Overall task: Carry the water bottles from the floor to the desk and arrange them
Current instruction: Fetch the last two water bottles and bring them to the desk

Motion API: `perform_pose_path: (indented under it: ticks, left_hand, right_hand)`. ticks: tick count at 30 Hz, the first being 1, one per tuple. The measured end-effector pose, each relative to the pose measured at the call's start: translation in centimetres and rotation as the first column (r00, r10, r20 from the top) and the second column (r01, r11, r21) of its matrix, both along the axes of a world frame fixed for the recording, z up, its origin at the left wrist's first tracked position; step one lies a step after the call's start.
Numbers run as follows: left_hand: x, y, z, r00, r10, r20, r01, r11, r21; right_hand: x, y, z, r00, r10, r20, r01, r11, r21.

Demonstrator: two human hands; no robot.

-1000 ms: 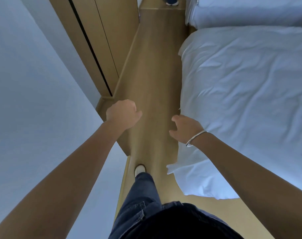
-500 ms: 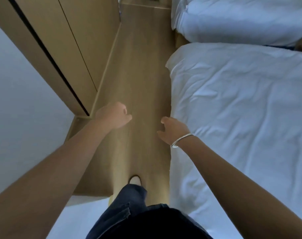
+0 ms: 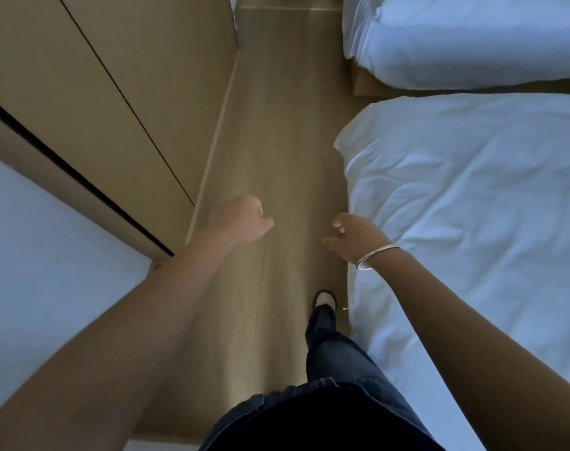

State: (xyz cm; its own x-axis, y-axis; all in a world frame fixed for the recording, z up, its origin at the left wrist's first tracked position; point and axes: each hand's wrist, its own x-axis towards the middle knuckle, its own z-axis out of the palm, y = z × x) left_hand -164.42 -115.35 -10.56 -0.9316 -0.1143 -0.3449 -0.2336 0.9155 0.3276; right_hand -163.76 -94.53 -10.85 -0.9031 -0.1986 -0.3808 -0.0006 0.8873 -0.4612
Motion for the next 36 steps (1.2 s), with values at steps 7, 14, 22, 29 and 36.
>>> perform_pose_path:
  ticks: [7,14,22,29,36]
  left_hand:
    - [-15.1,2.8,1.9,0.996,0.076,-0.049,-0.074,0.996,0.047]
    - [-26.4,3.0,2.6,0.989,0.131,-0.062,-0.129,0.991,0.037]
    - [-40.3,-0.7,1.9,0.982,0.145,-0.120,-0.140,0.989,0.053]
    - [-56.3,-7.2,2.5,0.981,0.146,-0.130,-0.140,0.989,0.056]
    - [-69.1,-11.1,2.6,0.989,0.115,-0.093,-0.112,0.993,0.037]
  right_hand:
    - [-16.2,2.1,2.1,0.999,0.028,-0.038,-0.029,0.999,-0.024]
    - [-29.2,2.6,3.4,0.995,0.075,-0.063,-0.078,0.996,-0.039]
    - [-43.7,-1.2,2.8,0.986,0.124,-0.113,-0.127,0.992,-0.017]
    - [-58.4,-6.3,2.7,0.991,0.103,-0.090,-0.104,0.995,-0.006]
    - [-69.8,-10.9,2.0,0.995,0.083,-0.059,-0.084,0.996,-0.017]
